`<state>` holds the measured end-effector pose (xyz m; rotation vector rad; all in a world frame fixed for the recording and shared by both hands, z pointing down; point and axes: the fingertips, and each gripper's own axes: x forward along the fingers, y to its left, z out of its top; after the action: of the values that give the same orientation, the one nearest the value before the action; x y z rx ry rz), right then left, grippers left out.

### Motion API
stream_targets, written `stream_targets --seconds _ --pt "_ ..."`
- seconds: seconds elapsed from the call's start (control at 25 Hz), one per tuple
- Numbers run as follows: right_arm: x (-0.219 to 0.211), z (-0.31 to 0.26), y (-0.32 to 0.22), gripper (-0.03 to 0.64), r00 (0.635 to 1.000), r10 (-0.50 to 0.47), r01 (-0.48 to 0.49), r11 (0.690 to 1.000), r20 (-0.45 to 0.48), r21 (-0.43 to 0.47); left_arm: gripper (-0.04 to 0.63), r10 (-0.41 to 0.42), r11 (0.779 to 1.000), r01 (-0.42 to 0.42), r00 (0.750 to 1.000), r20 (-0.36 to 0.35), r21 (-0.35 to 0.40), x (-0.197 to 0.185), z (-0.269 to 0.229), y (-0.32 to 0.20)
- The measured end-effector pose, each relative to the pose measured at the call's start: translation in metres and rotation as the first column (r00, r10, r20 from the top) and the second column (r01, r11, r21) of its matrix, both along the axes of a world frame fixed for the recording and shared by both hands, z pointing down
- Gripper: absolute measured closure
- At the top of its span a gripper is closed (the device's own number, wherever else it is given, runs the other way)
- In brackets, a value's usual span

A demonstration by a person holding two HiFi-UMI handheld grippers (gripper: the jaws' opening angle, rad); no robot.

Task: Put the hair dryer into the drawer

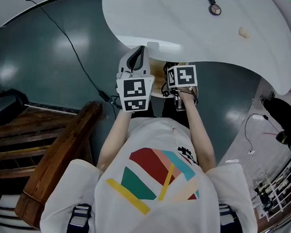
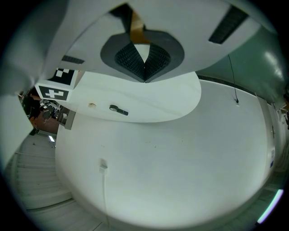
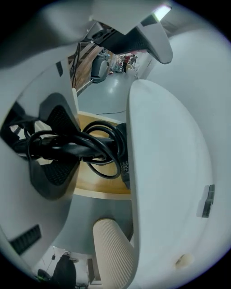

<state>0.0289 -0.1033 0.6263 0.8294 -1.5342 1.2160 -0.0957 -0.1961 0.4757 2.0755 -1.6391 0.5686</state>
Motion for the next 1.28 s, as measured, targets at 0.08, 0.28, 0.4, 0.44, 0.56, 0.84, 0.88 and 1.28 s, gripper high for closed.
stream_targets --seconds 0.08,0.28,0.4,0.44,0.56,0.84,0.88,1.28 --pt "-0.001 0.005 -0.003 0.426 1.0 -0.011 0.01 0.999 0.004 0.038 0.58 -0.002 1.0 0.002 1.0 0.006 -0.008 0.0 0.003 0.0" --pt "-0.005 0.019 -0.011 0.426 0.998 0.031 -0.039 0.989 0.056 0.141 0.58 0.002 1.0 -0.001 0.999 0.033 -0.027 -0.001 0.008 -0.001" --pt "-0.01 0.026 -0.019 0.426 0.996 0.052 -0.066 0.98 0.077 0.187 0.58 -0.02 0.999 0.021 0.999 0.031 -0.037 -0.005 0.009 0.0" --pt "-0.01 0.029 -0.022 0.426 0.996 0.054 -0.069 0.977 0.077 0.202 0.58 -0.029 0.999 0.03 0.999 0.028 -0.039 -0.006 0.009 -0.001" --pt "-0.009 0.036 -0.034 0.426 0.998 0.029 -0.043 0.963 0.056 0.265 0.58 -0.036 0.999 0.036 0.999 0.018 -0.037 -0.005 0.01 0.0" --pt "-0.018 0.037 -0.061 0.46 0.999 0.01 -0.022 0.924 0.033 0.381 0.58 -0.022 1.0 0.022 1.0 0.004 -0.015 -0.004 0.008 0.004" --pt "-0.016 0.038 -0.062 0.463 0.999 0.023 -0.032 0.927 0.028 0.374 0.58 -0.018 1.0 0.018 1.0 0.004 -0.016 -0.003 0.008 0.004" --pt "-0.006 0.052 -0.045 0.607 0.999 0.043 -0.03 0.924 -0.024 0.381 0.58 0.022 0.999 -0.022 1.0 0.013 -0.028 0.003 0.015 0.016"
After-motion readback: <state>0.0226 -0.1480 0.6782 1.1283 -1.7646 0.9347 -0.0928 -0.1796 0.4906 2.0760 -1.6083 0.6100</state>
